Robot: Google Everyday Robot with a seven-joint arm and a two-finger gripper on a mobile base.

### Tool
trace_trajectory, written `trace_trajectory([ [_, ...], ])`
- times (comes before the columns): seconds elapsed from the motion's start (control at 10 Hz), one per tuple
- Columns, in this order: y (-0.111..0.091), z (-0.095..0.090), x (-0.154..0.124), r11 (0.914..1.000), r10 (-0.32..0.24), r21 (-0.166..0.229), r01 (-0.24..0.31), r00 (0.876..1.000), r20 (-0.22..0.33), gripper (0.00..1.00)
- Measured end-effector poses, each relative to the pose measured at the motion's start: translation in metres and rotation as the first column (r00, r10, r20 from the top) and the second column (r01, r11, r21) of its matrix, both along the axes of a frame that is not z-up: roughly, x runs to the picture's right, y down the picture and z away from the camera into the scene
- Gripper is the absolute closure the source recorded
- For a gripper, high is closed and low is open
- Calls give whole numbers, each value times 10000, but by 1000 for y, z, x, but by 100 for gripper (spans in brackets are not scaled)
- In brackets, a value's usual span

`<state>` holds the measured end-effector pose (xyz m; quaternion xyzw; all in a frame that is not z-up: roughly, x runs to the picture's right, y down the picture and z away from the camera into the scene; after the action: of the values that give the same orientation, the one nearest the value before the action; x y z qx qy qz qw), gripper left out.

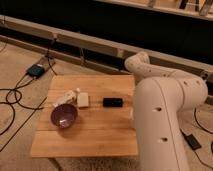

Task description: Place the pepper in the ceramic cup

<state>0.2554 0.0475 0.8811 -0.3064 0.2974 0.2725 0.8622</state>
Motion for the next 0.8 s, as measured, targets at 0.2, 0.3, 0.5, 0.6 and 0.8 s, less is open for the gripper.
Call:
trace_trajectory([
  [0.2,-4,-30,-19,9980,358,512,-363,9993,119,100],
  [0.3,-5,-47,-28,9948,561,837,-572,9983,148,100],
  [0.5,-5,-76,-39,9832,1041,1498,-1046,9945,109,100],
  [0.6,-4,-90,-44,9756,1277,1786,-1275,9918,101,100],
  [0.8,3,-117,-56,9593,1700,2273,-1675,9854,87,100],
])
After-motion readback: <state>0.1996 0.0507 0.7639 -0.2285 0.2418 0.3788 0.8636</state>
